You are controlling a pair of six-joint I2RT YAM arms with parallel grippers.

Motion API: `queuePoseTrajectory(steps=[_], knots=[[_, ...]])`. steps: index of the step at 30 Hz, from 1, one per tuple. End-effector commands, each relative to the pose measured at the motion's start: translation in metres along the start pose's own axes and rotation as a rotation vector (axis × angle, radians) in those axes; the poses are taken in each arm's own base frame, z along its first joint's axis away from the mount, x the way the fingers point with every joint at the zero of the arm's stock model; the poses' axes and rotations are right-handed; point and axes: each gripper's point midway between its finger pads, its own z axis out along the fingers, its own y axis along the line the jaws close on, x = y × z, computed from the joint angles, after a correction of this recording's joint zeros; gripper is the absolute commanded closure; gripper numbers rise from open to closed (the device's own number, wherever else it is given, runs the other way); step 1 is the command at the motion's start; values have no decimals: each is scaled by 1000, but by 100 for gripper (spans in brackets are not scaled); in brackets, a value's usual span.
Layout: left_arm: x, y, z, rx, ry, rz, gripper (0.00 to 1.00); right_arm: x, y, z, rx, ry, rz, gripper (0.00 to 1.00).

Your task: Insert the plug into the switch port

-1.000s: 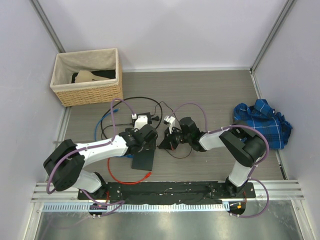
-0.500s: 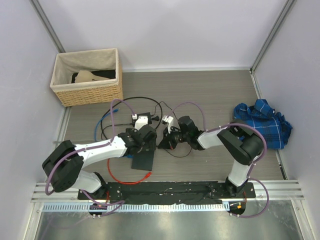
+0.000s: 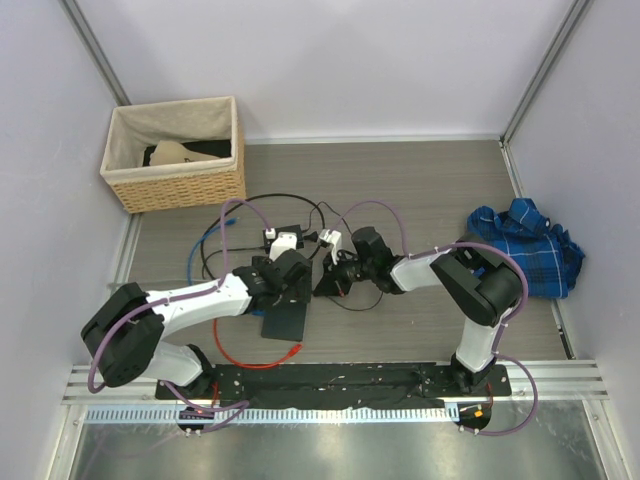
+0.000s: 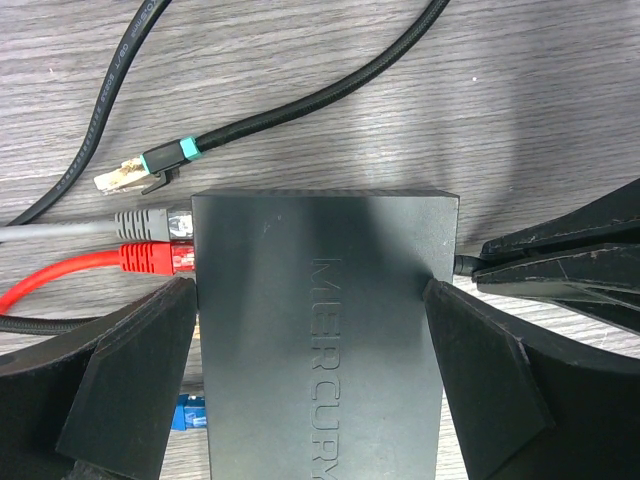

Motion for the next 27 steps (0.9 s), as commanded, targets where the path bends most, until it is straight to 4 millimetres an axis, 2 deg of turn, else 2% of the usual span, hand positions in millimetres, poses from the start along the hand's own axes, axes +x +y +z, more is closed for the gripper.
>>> queuePoseTrajectory(steps=[1, 11, 17, 22, 27], knots=[[35, 12, 1, 1, 114, 80, 0, -25, 1, 3, 2, -42, -83, 99], [40, 5, -2, 86, 177, 97, 0, -19, 2, 7, -29, -2, -93, 99], [49, 5, -1, 100, 222, 103, 0, -27, 2, 7, -34, -4, -109, 99], [57, -5, 1, 155, 264, 112, 0, -34, 3, 9, -45, -3, -124, 99], [62, -26, -2, 259, 300, 106, 0, -46, 5, 13, -52, -27, -134, 99]])
